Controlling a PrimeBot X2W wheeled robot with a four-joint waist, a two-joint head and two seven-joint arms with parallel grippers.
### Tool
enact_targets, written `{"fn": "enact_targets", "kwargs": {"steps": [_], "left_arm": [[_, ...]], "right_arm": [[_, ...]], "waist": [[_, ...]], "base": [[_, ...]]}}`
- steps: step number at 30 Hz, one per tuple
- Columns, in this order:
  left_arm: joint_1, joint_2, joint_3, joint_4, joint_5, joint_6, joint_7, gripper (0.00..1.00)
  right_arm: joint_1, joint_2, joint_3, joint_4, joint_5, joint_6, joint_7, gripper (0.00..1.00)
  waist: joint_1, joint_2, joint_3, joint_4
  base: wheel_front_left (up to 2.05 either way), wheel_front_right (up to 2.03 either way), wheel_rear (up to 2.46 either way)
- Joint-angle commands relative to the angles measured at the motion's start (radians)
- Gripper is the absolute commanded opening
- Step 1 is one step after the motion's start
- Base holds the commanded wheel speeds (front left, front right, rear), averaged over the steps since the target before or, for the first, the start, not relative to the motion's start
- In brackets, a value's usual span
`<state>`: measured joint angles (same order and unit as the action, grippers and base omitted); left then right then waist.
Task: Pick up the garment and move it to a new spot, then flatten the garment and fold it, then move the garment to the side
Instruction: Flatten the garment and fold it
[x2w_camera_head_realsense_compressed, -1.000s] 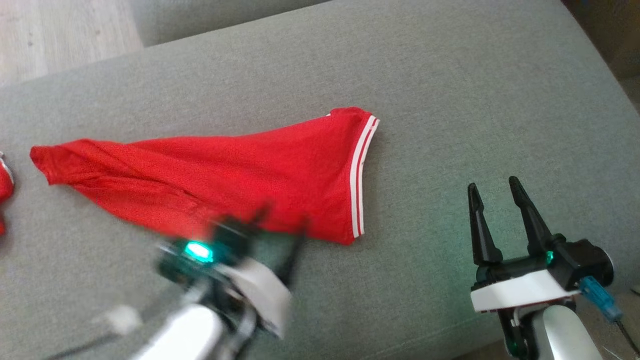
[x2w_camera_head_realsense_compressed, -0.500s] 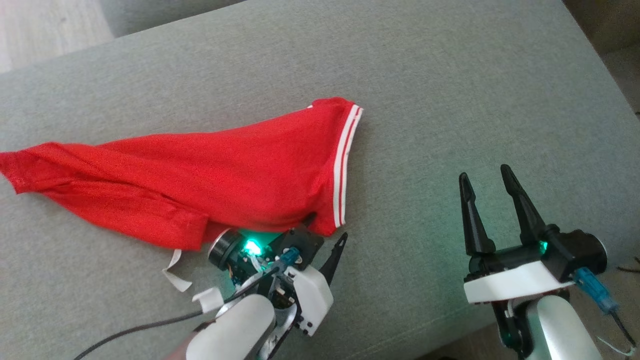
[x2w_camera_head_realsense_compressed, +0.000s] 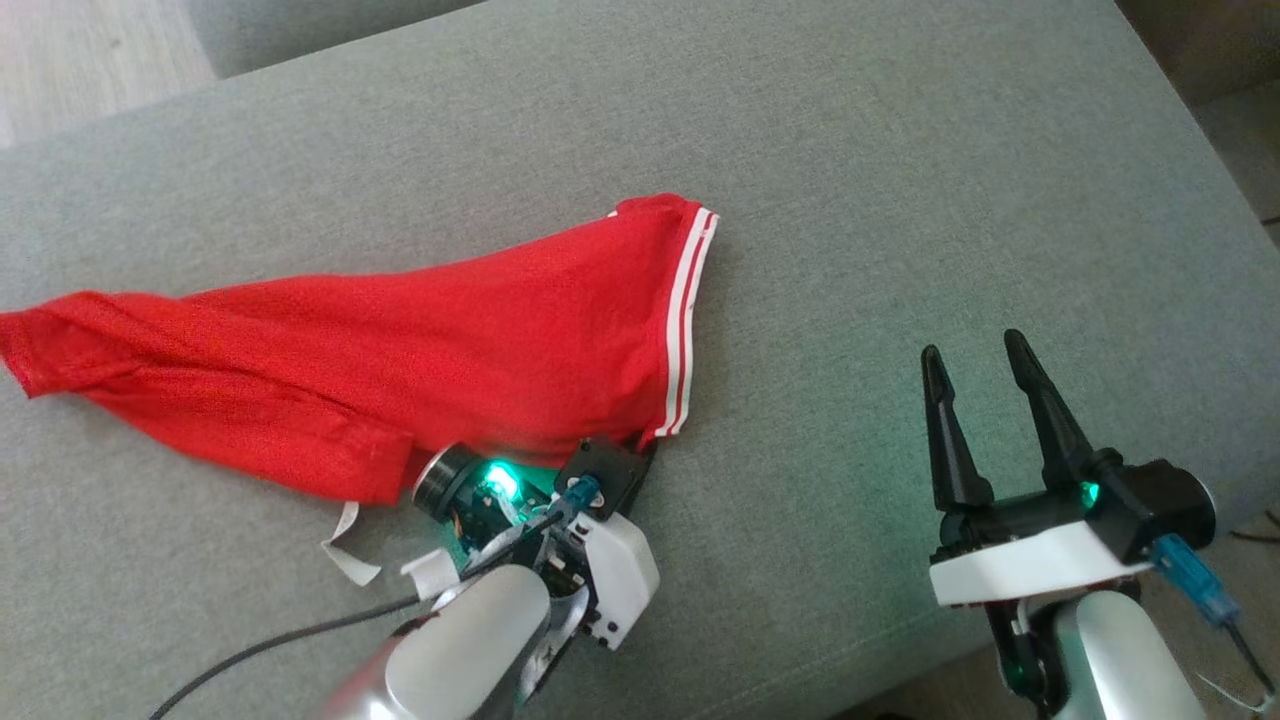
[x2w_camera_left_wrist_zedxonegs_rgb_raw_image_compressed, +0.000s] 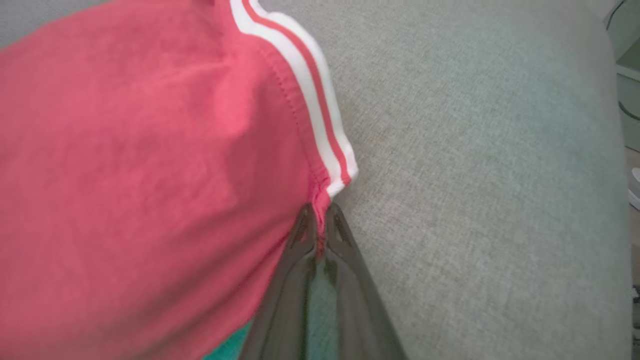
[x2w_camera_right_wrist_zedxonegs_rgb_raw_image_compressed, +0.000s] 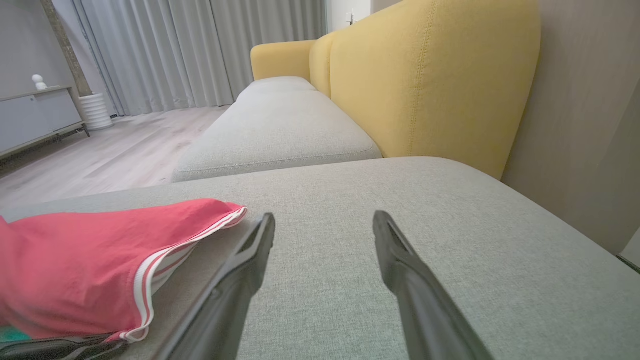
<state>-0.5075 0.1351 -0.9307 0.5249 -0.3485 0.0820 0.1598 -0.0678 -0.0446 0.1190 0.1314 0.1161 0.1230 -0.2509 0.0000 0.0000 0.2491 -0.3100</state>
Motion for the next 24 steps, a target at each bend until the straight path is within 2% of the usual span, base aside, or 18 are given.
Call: {"fn": "enact_targets", "kwargs": {"steps": [1, 4, 7, 9, 13, 17, 20, 24], "left_arm": [[-0.021, -0.003, 0.021, -0.01, -0.004, -0.003, 0.001, 0.0], [-0.001, -0.009, 0.047, -0.089, -0.054, -0.016, -0.002, 0.0], [0.035, 0.012, 0.079, -0.277, -0.125, -0.037, 0.031, 0.0], [0.058, 0.05, 0.105, -0.443, -0.176, -0.042, 0.082, 0.0], [0.08, 0.158, 0.165, -0.778, -0.247, -0.024, 0.209, 0.0], [0.088, 0.226, 0.234, -1.037, -0.345, -0.003, 0.31, 0.0], [0.085, 0.245, 0.276, -1.166, -0.431, 0.008, 0.365, 0.0], [0.055, 0.258, 0.329, -1.252, -0.514, 0.024, 0.418, 0.0]], "right_arm": [[-0.02, -0.006, 0.017, -0.029, 0.008, 0.008, -0.011, 1.0], [-0.007, -0.006, 0.01, -0.028, 0.008, 0.008, -0.011, 1.0], [0.016, -0.006, -0.008, -0.025, 0.004, 0.008, -0.011, 1.0], [0.029, -0.006, -0.02, -0.022, -0.001, 0.008, -0.011, 1.0], [0.039, -0.006, -0.017, -0.019, -0.007, 0.008, -0.011, 1.0], [0.038, -0.006, -0.007, -0.018, -0.008, 0.008, -0.011, 1.0], [0.037, -0.006, 0.001, -0.015, -0.008, 0.008, -0.011, 1.0], [0.038, -0.006, 0.008, -0.014, -0.007, 0.008, -0.011, 1.0]], "waist": [[0.0, 0.0, -0.003, 0.003], [0.0, 0.0, -0.021, 0.013], [0.0, 0.0, -0.047, 0.032], [0.0, 0.0, -0.068, 0.049], [0.0, 0.0, -0.101, 0.07], [0.0, 0.0, -0.125, 0.071], [0.0, 0.0, -0.134, 0.063], [0.0, 0.0, -0.134, 0.042]], "base": [[0.0, 0.0, 0.0], [0.0, 0.0, 0.0], [0.0, 0.0, 0.0], [0.0, 0.0, 0.0], [0.0, 0.0, 0.0], [0.0, 0.0, 0.0], [0.0, 0.0, 0.0], [0.0, 0.0, 0.0]]}}
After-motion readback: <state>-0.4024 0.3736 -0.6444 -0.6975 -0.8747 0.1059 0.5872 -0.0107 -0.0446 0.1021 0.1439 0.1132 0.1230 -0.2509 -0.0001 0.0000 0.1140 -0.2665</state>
